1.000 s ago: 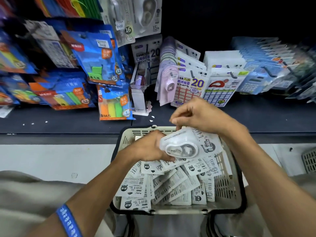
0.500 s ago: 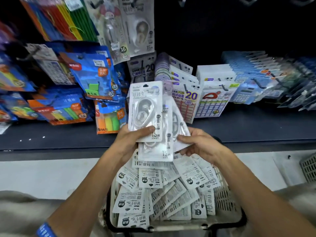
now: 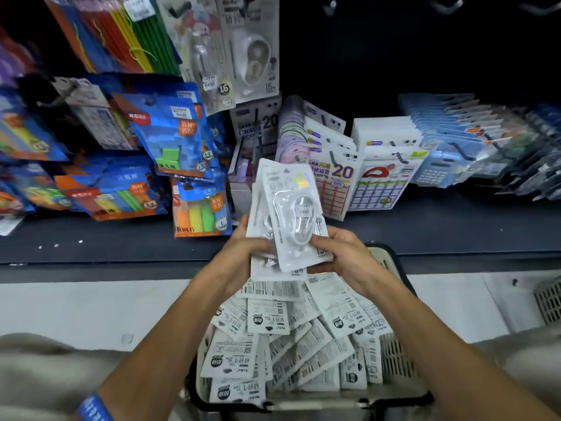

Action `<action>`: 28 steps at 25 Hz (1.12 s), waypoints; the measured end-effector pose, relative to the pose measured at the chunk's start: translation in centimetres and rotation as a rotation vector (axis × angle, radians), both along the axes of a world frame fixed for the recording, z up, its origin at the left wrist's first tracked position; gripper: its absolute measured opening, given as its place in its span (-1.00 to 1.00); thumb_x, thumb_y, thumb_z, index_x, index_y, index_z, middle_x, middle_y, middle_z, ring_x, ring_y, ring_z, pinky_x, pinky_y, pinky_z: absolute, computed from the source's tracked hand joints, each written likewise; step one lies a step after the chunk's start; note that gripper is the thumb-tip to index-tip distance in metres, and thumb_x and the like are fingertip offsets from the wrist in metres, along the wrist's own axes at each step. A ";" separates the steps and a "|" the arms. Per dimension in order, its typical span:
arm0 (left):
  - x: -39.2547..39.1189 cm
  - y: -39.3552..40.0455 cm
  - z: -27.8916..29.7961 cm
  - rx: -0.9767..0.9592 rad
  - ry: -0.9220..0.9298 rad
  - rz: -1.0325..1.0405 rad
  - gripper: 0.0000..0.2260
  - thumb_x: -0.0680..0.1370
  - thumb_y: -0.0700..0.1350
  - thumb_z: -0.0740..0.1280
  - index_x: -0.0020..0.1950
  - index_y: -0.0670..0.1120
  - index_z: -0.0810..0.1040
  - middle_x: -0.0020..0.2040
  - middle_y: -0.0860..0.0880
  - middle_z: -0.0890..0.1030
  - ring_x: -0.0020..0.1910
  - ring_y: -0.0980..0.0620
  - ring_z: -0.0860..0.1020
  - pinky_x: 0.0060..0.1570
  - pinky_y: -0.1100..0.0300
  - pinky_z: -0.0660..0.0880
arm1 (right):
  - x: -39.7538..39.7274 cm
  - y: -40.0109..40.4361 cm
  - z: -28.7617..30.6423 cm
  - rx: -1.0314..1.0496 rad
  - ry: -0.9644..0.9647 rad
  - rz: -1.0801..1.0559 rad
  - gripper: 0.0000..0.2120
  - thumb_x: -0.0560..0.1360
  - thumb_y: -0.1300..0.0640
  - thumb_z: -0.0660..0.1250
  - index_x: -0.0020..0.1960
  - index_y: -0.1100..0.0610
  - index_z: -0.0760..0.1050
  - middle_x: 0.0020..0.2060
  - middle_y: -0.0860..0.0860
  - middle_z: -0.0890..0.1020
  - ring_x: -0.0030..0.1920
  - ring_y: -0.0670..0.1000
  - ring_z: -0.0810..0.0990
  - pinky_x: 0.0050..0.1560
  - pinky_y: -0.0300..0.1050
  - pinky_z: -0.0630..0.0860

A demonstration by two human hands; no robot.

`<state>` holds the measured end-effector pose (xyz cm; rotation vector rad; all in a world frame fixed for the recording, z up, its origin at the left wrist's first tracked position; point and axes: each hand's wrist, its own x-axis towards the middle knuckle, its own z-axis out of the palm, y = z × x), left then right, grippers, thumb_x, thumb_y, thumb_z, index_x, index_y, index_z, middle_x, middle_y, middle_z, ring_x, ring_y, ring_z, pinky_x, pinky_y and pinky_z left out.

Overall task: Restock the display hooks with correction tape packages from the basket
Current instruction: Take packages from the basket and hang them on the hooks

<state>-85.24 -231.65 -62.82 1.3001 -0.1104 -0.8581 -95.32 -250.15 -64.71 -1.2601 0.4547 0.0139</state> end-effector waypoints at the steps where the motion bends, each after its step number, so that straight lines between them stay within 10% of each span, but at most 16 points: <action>1: 0.2 0.3 0.2 -0.055 0.081 -0.033 -0.40 0.30 -0.31 0.42 0.34 -0.06 0.52 0.13 -0.11 0.71 0.11 -0.17 0.66 0.21 -0.20 0.53 | 0.0 0.2 0.1 -0.012 -0.008 0.012 -0.80 0.57 0.22 0.37 0.17 0.25 0.63 -0.01 0.13 0.74 -0.08 0.06 0.70 -0.25 -0.09 0.66; 5: 0.6 0.4 0.3 0.212 -0.073 -0.065 -0.46 0.19 -0.04 0.68 0.15 -0.05 0.68 0.06 -0.11 0.75 0.03 -0.10 0.72 -0.01 0.01 0.65 | -0.1 1.9 -0.9 -0.210 0.002 0.275 -0.85 0.52 0.25 0.46 0.07 0.10 0.68 -0.05 0.03 0.76 -0.10 -0.01 0.72 -0.15 -0.14 0.65; 9: -0.1 0.1 -0.8 0.308 -0.140 0.051 -0.60 0.25 -0.20 0.67 0.05 -0.04 0.70 -0.08 0.00 0.77 -0.09 -0.02 0.75 -0.21 0.19 0.64 | -2.6 -0.4 -5.3 -0.097 0.210 0.366 -0.70 0.52 0.37 0.38 0.16 0.07 0.58 0.17 0.15 0.67 0.09 0.18 0.69 0.13 0.17 0.63; 13: 0.7 0.8 -1.0 0.321 -0.097 0.144 -0.37 0.13 -0.11 0.70 0.16 -0.07 0.64 -0.04 -0.03 0.77 -0.05 -0.07 0.75 0.04 -0.04 0.65 | -7.5 -2.5 -11.9 -1.249 0.651 0.767 -0.13 0.44 0.39 0.36 0.60 -0.12 0.10 0.60 0.03 0.18 0.40 0.15 0.42 0.32 0.10 0.47; 16: 0.8 0.5 -1.2 0.352 -0.142 0.133 -0.32 0.06 -0.07 0.68 0.16 -0.02 0.62 -0.05 0.02 0.77 -0.04 -0.05 0.74 0.00 0.03 0.64 | -9.1 -3.4 -14.2 -1.379 0.592 0.719 -0.16 0.46 0.30 0.38 0.60 -0.14 0.13 0.60 -0.07 0.20 0.42 0.08 0.40 0.35 0.05 0.46; 21: 1.2 0.1 -1.2 0.459 -0.309 0.180 -0.39 0.14 -0.13 0.63 0.12 0.09 0.52 0.03 0.05 0.73 0.03 -0.05 0.70 0.11 -0.06 0.63 | -5.6 -6.0 -8.8 -0.895 0.342 0.365 -0.86 0.53 0.08 0.47 0.08 -0.01 0.70 0.17 -0.05 0.69 0.15 -0.03 0.63 0.25 -0.04 0.53; 24: 1.0 0.1 -0.4 0.475 -0.382 0.156 -0.34 0.10 -0.05 0.59 0.14 0.14 0.46 0.08 0.08 0.70 0.08 -0.01 0.67 0.20 -0.09 0.58 | -2.7 -7.0 -2.3 -0.541 0.106 0.075 -0.93 0.45 0.09 0.53 -0.08 0.05 0.74 -0.15 0.01 0.76 -0.19 -0.04 0.69 -0.17 -0.15 0.59; 28: 0.4 -0.1 0.6 0.311 -0.320 0.059 -0.32 0.09 -0.08 0.65 0.18 0.08 0.53 0.01 0.10 0.74 0.04 0.03 0.70 -0.04 0.15 0.64 | -0.9 -6.8 3.1 -0.162 -0.046 -0.008 -0.79 0.30 0.11 0.53 -0.06 0.07 0.75 -0.16 0.05 0.76 -0.23 -0.04 0.71 -0.23 -0.17 0.67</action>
